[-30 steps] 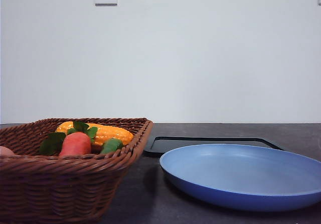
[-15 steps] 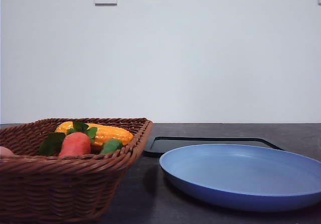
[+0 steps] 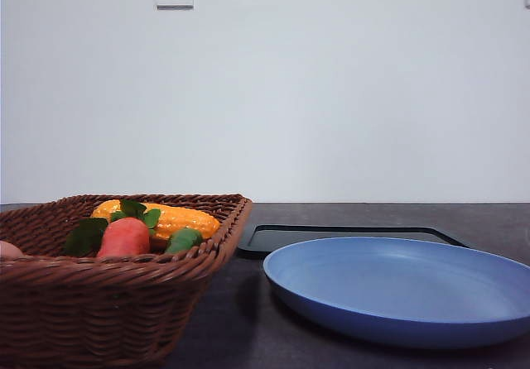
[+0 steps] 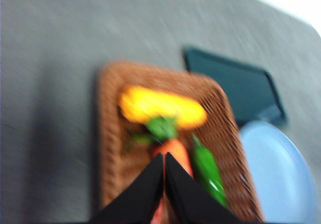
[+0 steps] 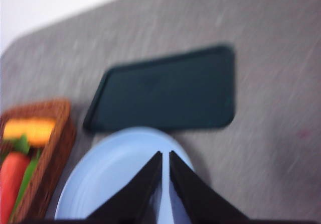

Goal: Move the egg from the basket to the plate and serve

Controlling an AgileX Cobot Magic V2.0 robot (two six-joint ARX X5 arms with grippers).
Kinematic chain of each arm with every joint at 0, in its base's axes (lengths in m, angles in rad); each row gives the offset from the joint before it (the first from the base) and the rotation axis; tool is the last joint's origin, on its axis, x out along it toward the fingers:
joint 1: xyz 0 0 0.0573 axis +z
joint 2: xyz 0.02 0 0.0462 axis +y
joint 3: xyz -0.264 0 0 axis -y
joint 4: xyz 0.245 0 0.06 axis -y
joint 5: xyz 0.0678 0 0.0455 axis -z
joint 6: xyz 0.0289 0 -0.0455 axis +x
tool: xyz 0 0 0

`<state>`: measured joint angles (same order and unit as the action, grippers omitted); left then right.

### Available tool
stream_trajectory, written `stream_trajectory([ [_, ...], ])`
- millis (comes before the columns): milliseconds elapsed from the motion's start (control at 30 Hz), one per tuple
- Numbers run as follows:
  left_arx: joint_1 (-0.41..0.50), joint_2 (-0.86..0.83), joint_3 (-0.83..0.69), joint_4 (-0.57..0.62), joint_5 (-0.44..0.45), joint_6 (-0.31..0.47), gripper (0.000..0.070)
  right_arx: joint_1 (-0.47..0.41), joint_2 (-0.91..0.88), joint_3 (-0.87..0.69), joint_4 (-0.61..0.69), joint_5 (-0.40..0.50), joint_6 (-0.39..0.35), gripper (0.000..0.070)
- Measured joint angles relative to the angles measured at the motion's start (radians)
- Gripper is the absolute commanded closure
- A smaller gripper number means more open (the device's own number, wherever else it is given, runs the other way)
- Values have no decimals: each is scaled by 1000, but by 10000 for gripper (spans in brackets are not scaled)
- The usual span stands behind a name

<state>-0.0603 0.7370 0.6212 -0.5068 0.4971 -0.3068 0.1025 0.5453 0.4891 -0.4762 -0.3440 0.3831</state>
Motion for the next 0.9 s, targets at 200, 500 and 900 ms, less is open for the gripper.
stream_trajectory([
  [200,-46,86,35,-81,56,57,700,0,176,20,-85,-100,-49,700],
  [500,-74,93,36,-95,56,91,430,0,380,20,-95,-103,-101,472],
  [900,-74,93,36,-95,56,98,375,0,642,20,93,-106,-115,480],
])
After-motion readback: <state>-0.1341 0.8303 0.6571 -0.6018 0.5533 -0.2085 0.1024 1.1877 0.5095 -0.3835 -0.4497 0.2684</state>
